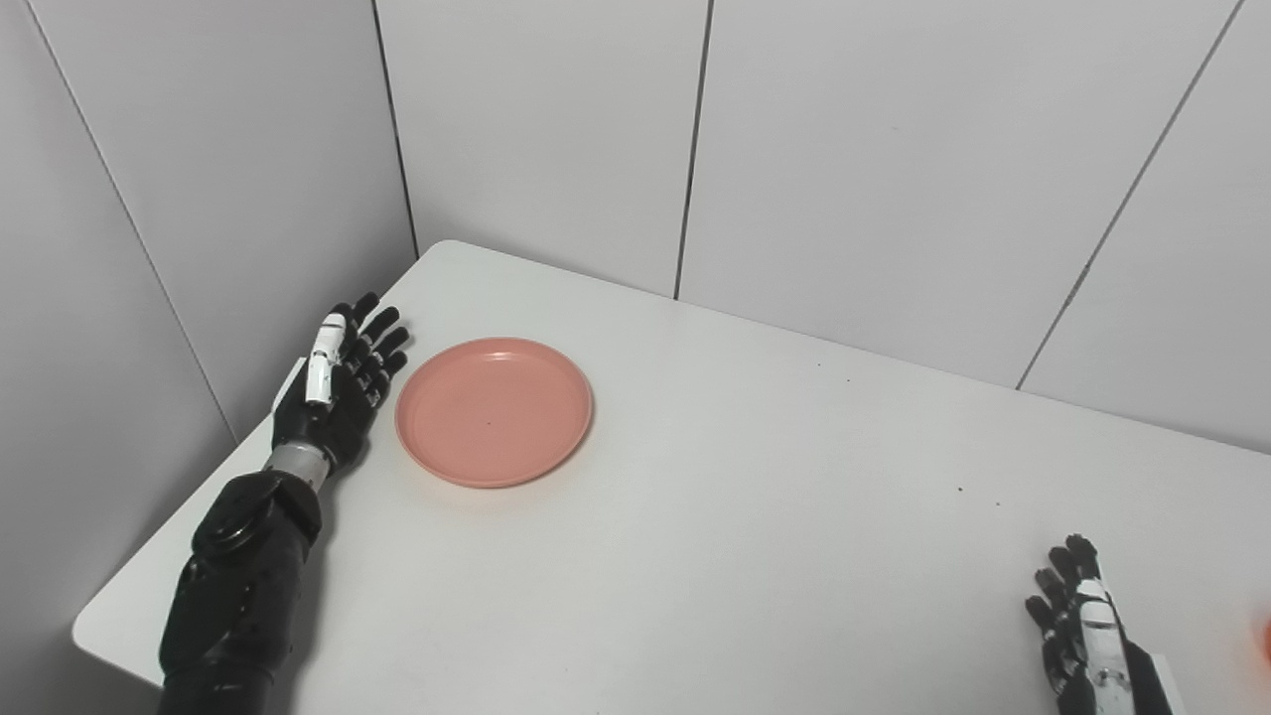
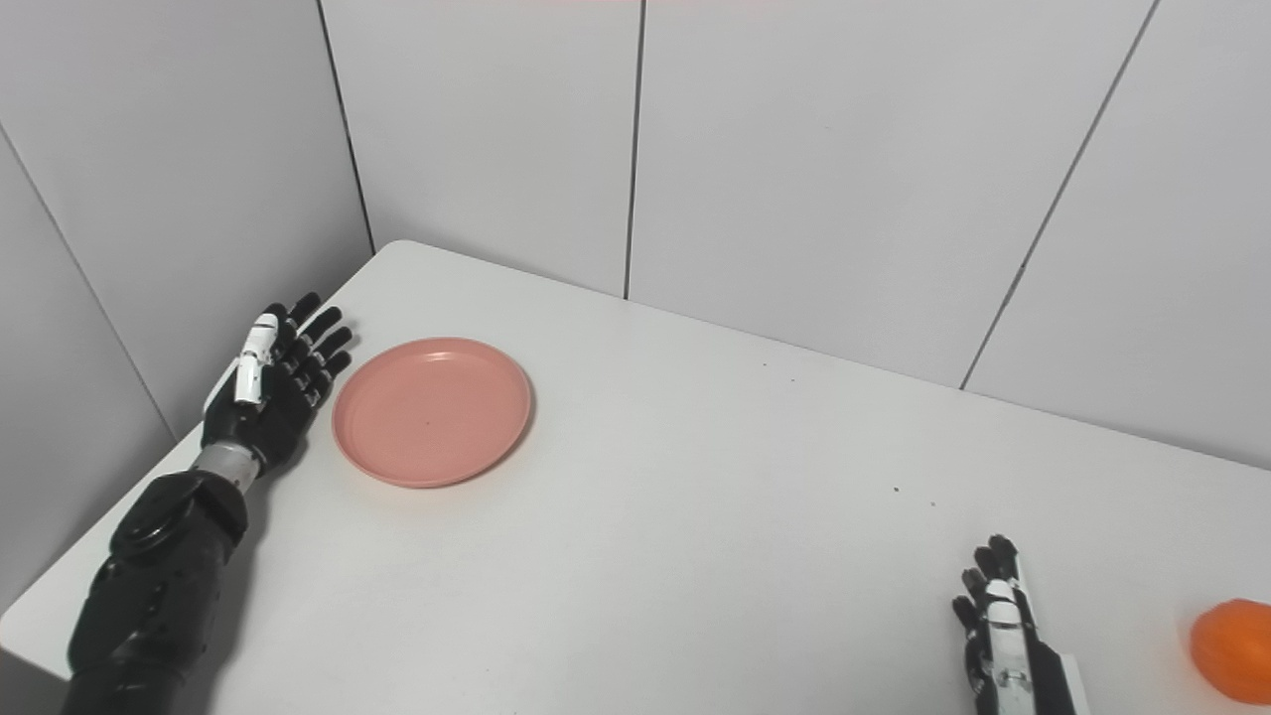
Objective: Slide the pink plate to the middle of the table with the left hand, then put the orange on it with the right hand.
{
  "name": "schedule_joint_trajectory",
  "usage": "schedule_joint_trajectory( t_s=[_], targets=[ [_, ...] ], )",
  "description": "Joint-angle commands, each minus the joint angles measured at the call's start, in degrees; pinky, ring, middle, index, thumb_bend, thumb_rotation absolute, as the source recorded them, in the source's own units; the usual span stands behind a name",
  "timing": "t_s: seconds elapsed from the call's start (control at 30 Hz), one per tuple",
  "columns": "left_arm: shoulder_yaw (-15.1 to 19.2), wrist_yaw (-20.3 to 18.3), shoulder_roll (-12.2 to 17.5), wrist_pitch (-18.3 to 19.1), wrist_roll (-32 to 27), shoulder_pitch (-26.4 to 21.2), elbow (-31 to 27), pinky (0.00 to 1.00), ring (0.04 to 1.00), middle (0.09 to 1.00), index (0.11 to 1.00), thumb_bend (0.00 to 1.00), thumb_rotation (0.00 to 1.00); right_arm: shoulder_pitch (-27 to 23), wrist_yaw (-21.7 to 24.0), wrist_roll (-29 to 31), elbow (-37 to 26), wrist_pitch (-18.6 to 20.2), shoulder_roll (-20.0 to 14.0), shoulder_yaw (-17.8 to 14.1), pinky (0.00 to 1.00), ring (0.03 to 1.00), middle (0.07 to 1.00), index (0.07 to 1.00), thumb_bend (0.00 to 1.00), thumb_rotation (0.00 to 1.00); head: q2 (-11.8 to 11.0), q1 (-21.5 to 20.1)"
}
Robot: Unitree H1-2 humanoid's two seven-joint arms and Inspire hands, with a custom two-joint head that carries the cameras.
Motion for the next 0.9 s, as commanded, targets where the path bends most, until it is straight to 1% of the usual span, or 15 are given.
schedule_joint_trajectory(
  t_s=[0.0, 0.2, 0.4, 0.53, 0.67, 0.73, 0.87],
  targets=[
    [-0.1, -0.4, 0.8, -0.4, -0.1, -0.6, 0.5, 0.96, 0.938, 0.937, 0.921, 0.35, 1.0, 0.3, -0.3, 0.1, -1.0, 1.9, 0.1, -0.2, 1.0, 1.0, 1.0, 1.0, 0.03, 1.0, 0.1, 0.0],
    [-0.2, 0.0, 0.4, 0.7, -1.2, -0.8, 0.4, 0.96, 0.942, 0.948, 0.938, 0.35, 1.0, 0.3, -0.1, 0.1, -0.8, 1.3, -0.1, -0.1, 1.0, 1.0, 1.0, 1.0, 0.04, 1.0, 0.3, -0.1],
    [-1.5, -0.5, 0.1, 1.5, -1.5, -0.6, -0.6, 0.97, 0.95, 0.953, 0.956, 0.33, 1.0, 0.4, 0.0, -0.1, -1.0, 1.1, -0.1, 0.0, 1.0, 1.0, 1.0, 1.0, 0.03, 1.0, 0.3, -0.2],
    [-1.9, 0.1, -0.6, 3.2, -2.0, -0.5, -1.5, 0.95, 0.934, 0.938, 0.94, 0.34, 1.0, 0.5, 0.0, 0.3, -1.6, 2.1, 0.0, -0.1, 1.0, 1.0, 1.0, 1.0, 0.03, 1.0, 0.4, -0.3],
    [-2.6, 1.3, -1.6, 5.2, -1.7, 0.1, -4.3, 0.93, 0.927, 0.935, 0.928, 0.35, 1.0, 0.6, -0.2, 0.2, -2.0, 2.6, 0.1, 0.0, 1.0, 1.0, 1.0, 1.0, 0.03, 1.0, 0.7, -0.4],
    [-2.9, 1.4, -1.9, 6.3, -2.0, 0.2, -5.2, 0.94, 0.934, 0.944, 0.931, 0.35, 1.0, 0.7, -0.1, 0.0, -2.2, 2.9, -0.1, 0.2, 1.0, 1.0, 1.0, 1.0, 0.03, 1.0, 0.8, -0.4],
    [-4.0, 1.8, -2.1, 7.7, -1.4, 0.0, -6.5, 0.93, 0.93, 0.943, 0.923, 0.33, 1.0, 0.6, -0.1, 0.1, -2.3, 3.2, 0.1, 0.3, 1.0, 1.0, 1.0, 1.0, 0.03, 1.0, 1.0, -0.6]
  ],
)
